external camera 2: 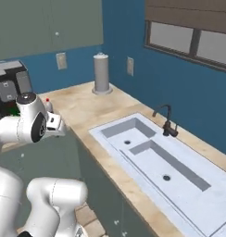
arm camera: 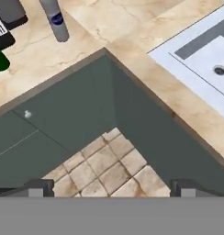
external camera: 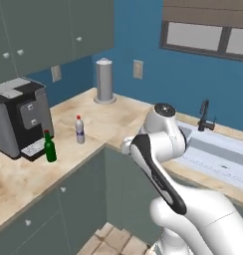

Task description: Place the drinks on the dining counter in a tight cluster.

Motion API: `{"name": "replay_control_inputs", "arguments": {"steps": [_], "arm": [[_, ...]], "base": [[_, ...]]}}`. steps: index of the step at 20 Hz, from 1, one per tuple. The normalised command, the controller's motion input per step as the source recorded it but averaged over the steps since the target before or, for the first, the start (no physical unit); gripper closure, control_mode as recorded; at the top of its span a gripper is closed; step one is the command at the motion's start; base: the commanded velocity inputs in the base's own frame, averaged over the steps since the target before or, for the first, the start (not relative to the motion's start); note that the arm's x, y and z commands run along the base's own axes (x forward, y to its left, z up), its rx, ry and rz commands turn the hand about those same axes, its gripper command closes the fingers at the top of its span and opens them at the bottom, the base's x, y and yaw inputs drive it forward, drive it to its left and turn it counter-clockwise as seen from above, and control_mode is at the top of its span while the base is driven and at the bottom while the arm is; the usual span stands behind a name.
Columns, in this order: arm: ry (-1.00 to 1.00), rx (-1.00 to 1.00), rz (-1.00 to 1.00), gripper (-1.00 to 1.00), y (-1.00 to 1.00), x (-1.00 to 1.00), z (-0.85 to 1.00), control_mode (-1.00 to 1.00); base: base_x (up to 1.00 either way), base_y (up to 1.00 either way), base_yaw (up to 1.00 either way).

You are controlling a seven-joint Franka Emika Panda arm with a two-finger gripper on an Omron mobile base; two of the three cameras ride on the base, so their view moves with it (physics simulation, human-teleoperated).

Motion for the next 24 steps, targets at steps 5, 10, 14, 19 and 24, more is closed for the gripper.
{"name": "replay_control_inputs", "arguments": {"steps": [5,10,14,19,24], "arm": [[0.00,0.00,0.00,-1.00,0.00,0.00,0.00,1.00],[0.00,0.00,0.00,-1.00,0.00,0.00,0.00,1.00],[0.00,0.00,0.00,-1.00,0.00,0.00,0.00,1.00],[0.00,0.00,0.00,-1.00,0.00,0.00,0.00,1.00],[0.00,0.00,0.00,-1.00,0.00,0.00,0.00,1.00]], "base": [[0.53,0.01,0.56],[0.64,-0.10,0.42],[0.65,-0.18,0.30],[0.60,-0.17,0.28],[0.52,-0.18,0.28]]}}
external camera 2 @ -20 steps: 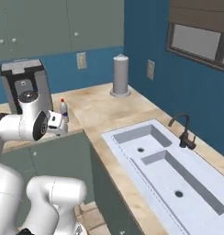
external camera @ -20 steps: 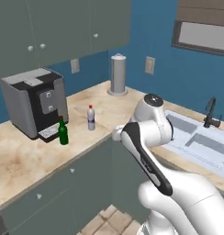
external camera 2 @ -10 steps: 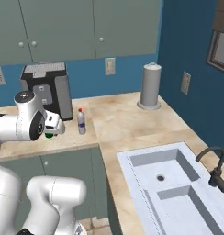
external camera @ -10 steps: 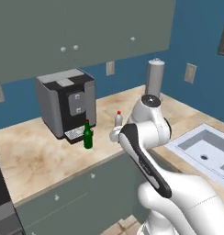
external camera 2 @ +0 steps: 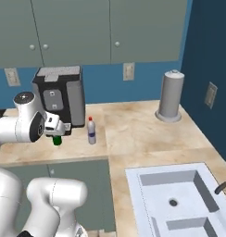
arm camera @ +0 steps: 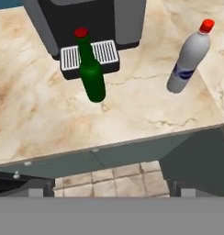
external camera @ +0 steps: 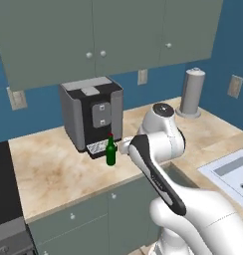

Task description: Place the drinks on the dining counter in a tight cluster.

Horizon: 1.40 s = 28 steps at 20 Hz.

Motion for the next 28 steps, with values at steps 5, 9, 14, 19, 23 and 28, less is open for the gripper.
{"name": "replay_control_inputs", "arguments": {"steps": [5,9,14,19,23,28], "arm": [[0.00,0.00,0.00,-1.00,0.00,0.00,0.00,1.00],[0.00,0.00,0.00,-1.00,0.00,0.00,0.00,1.00],[0.00,0.00,0.00,-1.00,0.00,0.00,0.00,1.00],[0.00,0.00,0.00,-1.00,0.00,0.00,0.00,1.00],[0.00,0.00,0.00,-1.00,0.00,0.00,0.00,1.00],[0.00,0.00,0.00,-1.00,0.00,0.00,0.00,1.00]], "base": [[0.53,-0.21,0.27],[0.43,-0.20,0.21],[0.42,-0.14,0.18],[0.25,-0.06,0.09],[0.06,-0.03,0.00],[0.00,0.00,0.00]]}}
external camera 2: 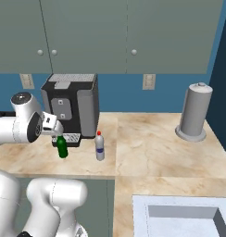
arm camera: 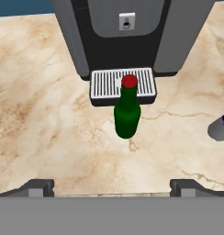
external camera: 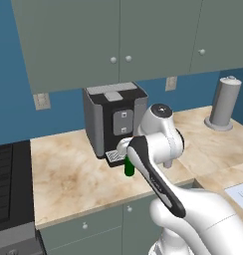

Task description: Place the drinks on the dining counter in a tight cluster.

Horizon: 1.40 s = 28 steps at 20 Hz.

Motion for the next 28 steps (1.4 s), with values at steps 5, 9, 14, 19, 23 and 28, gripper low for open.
{"name": "replay_control_inputs", "arguments": {"steps": [5,9,14,19,23,28], "arm": [[0.00,0.00,0.00,-1.00,0.00,0.00,0.00,1.00],[0.00,0.00,0.00,-1.00,0.00,0.00,0.00,1.00],[0.00,0.04,0.03,-1.00,-0.05,-0.03,0.02,-1.00],[0.00,0.11,0.15,-1.00,-0.16,-0.12,0.05,-1.00],[0.00,0.11,0.23,-1.00,-0.20,-0.24,0.10,-1.00],[0.00,0.08,0.25,-1.00,-0.16,-0.30,0.09,-1.00]], "base": [[0.00,0.00,0.00],[0.00,0.00,0.00],[0.00,0.00,0.00],[0.00,0.00,0.00],[0.00,0.00,0.00],[0.00,0.00,0.00]]}}
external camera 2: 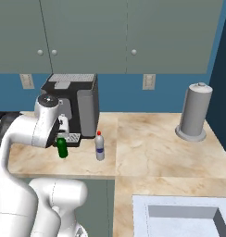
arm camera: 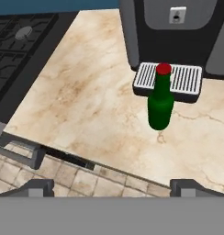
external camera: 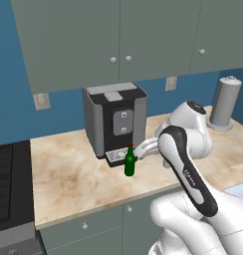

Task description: Place the drinks on the dining counter in a tight cluster.

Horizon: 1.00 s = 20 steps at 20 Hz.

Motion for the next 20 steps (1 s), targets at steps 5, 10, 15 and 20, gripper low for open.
{"name": "replay_control_inputs", "arguments": {"steps": [5,10,15,20], "arm": [[0.00,0.07,0.23,-1.00,-0.09,-0.28,0.05,-1.00],[0.00,0.14,0.23,-1.00,-0.05,-0.28,0.03,-1.00],[0.00,0.17,0.25,-1.00,-0.09,-0.18,0.04,-1.00],[0.00,0.01,0.30,-1.00,-0.19,-0.03,0.00,-1.00]], "base": [[0.00,0.00,0.00],[0.00,0.00,0.00],[0.00,0.00,0.00],[0.00,0.00,0.00]]}}
